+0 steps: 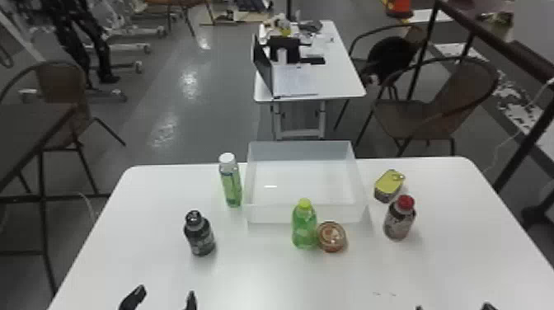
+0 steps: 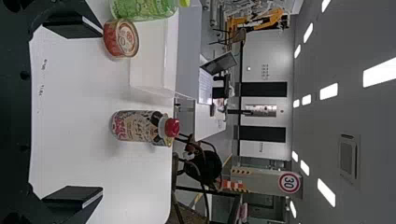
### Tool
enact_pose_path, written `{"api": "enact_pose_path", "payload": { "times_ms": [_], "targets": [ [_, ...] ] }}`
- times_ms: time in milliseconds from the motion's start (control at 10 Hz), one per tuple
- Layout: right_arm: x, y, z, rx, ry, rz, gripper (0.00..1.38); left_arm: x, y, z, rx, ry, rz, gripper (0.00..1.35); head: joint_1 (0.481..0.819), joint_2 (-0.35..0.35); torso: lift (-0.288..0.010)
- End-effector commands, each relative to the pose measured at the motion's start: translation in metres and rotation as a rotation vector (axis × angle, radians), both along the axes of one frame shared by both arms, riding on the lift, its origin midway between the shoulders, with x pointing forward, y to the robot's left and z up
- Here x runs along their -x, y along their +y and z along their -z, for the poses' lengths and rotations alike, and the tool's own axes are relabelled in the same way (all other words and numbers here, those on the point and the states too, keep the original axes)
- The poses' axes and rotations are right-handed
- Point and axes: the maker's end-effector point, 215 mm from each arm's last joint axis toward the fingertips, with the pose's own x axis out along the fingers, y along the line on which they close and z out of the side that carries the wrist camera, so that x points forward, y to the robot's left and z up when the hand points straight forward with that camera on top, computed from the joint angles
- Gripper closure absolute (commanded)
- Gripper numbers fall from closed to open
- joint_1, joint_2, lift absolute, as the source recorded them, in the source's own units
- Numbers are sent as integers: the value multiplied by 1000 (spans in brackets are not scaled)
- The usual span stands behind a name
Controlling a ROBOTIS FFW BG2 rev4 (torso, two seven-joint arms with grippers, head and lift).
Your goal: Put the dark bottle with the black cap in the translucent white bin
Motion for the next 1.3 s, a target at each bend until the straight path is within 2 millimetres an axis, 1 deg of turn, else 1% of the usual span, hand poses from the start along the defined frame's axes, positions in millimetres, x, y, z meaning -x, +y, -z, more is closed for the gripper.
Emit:
{"api": "enact_pose_path", "payload": {
  "times_ms": [0, 600, 800, 1000, 1200],
  "targets": [
    [-2, 0, -2, 1, -4, -1, 105, -2, -11, 0, 14, 0, 12, 180, 695, 82, 0],
    [0, 0, 1, -6, 2, 2, 105, -3, -10, 2, 28, 0, -2, 180, 695, 66, 0],
    [0, -2, 3, -13, 7, 6, 105, -8, -10, 5, 31, 6, -2, 180, 695, 66, 0],
    [-3, -3, 3, -22, 5, 7, 105, -16, -11, 19, 40, 25, -3, 177, 695, 64, 0],
    [-5, -2, 4, -26, 5, 4, 107, -32, -22, 34, 53, 57, 39, 180, 695, 53, 0]
  ]
}}
